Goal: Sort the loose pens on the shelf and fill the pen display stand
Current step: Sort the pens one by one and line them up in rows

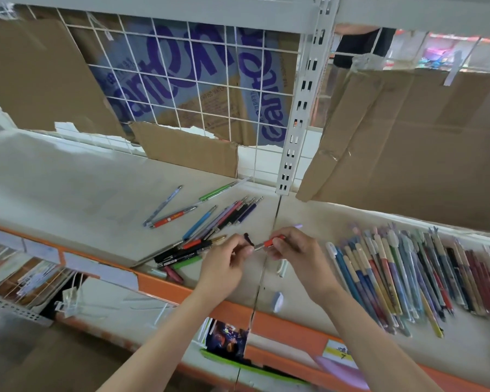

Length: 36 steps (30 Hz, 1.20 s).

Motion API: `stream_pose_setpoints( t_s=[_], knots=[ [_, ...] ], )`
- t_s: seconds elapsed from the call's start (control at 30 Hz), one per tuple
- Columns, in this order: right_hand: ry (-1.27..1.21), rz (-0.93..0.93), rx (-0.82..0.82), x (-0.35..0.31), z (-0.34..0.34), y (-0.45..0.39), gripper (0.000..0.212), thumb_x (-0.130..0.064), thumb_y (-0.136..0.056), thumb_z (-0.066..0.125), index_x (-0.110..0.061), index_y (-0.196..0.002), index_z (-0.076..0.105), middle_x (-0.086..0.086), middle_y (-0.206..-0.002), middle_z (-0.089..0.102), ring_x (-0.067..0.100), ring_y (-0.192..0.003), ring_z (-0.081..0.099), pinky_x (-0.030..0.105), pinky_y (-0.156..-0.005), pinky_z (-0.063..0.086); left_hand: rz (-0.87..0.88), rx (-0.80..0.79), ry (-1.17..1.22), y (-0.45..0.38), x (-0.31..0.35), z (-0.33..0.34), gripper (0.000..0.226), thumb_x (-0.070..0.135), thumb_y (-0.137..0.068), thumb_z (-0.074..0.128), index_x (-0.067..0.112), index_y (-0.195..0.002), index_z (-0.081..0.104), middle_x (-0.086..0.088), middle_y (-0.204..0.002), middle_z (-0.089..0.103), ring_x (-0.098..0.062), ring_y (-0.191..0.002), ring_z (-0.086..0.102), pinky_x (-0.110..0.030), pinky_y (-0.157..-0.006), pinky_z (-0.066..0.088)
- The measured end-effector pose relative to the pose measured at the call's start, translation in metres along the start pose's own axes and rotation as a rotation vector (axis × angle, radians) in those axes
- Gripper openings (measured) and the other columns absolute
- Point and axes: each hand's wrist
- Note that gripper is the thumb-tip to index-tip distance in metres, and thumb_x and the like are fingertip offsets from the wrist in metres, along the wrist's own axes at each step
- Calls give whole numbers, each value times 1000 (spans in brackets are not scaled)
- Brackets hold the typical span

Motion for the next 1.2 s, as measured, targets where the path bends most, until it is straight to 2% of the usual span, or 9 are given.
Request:
stream_pose_setpoints(
  t_s=[0.1, 0.23, 0.33, 0.43, 0.53, 0.73, 0.8, 0.93, 1.2],
  knots=[
    [-9, -7, -34, -3, 4, -1, 15, -4, -93, 54, -15, -89, 63, 0, -78, 72, 14, -76, 67, 28, -77, 55, -122, -61, 91, -2, 4, -8, 25, 18, -93, 54, 29, -71, 52, 10, -67, 53, -10, -66, 49, -32, -67, 41],
    [-30, -9, -79, -7, 11, -2, 15, -1, -92, 53, -11, -88, 63, -3, -76, 71, 10, -74, 66, 19, -71, 52, -269, -112, 249, 3, 3, -13, 24, 14, -94, 53, 22, -72, 58, 9, -69, 55, -3, -67, 53, -28, -76, 46],
    [-115, -22, -68, -13, 15, -5, 13, -3, -94, 50, -6, -98, 62, -2, -88, 73, 6, -84, 66, 17, -70, 50, -229, -99, 283, 4, 7, -14, 18, 14, -93, 54, 18, -76, 56, 11, -64, 53, 7, -56, 49, -8, -60, 40],
    [-158, -18, 3, -18, 23, -10, 17, -6, -97, 46, -13, -108, 57, 2, -92, 72, 9, -87, 66, 17, -65, 49, -181, -96, 239, 1, 12, -17, 10, 18, -94, 53, 16, -86, 58, 12, -68, 58, 7, -60, 52, -11, -60, 43],
    [-92, 0, 126, -20, 16, -16, 11, -8, -95, 51, -18, -100, 50, 1, -77, 70, 7, -68, 62, 15, -56, 44, -134, -147, 101, -2, 2, -26, 11, 22, -96, 50, 21, -97, 61, 17, -81, 61, 7, -70, 55, -15, -71, 47],
    [721, -14, 93, -6, -27, -18, 14, -20, -89, 61, -17, -90, 48, -8, -62, 52, 9, -56, 50, 17, -50, 36, -180, 109, -249, -29, -30, -47, 10, 16, -91, 58, 8, -94, 64, -1, -92, 63, -11, -79, 53, -19, -69, 34],
    [915, 25, 56, 2, -38, -13, 8, -17, -91, 54, -13, -90, 47, 0, -73, 54, 21, -66, 54, 28, -55, 36, -210, 149, -285, -32, -38, -52, 7, 13, -88, 59, 9, -90, 64, -3, -92, 65, -18, -83, 57, -27, -73, 40],
    [1203, 95, 85, 2, -42, -7, 17, -13, -93, 45, -10, -108, 52, 10, -108, 45, 31, -92, 55, 29, -63, 34, -242, 166, -333, -30, -54, -67, 8, 9, -89, 56, 11, -89, 64, -1, -99, 65, -19, -95, 58, -28, -79, 41],
    [799, -272, -246, -9, 51, -26, 15, -10, -93, 52, -8, -97, 66, 5, -100, 59, 20, -98, 53, 16, -78, 34, -308, 138, -300, -27, -61, -82, 11, 7, -88, 56, 14, -91, 64, 0, -100, 66, -13, -87, 55, -22, -76, 37]
  ],
)
Point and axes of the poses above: each hand's wrist, its own y-axis away from the middle knuckle, its own z-axis out of the palm, x = y × z
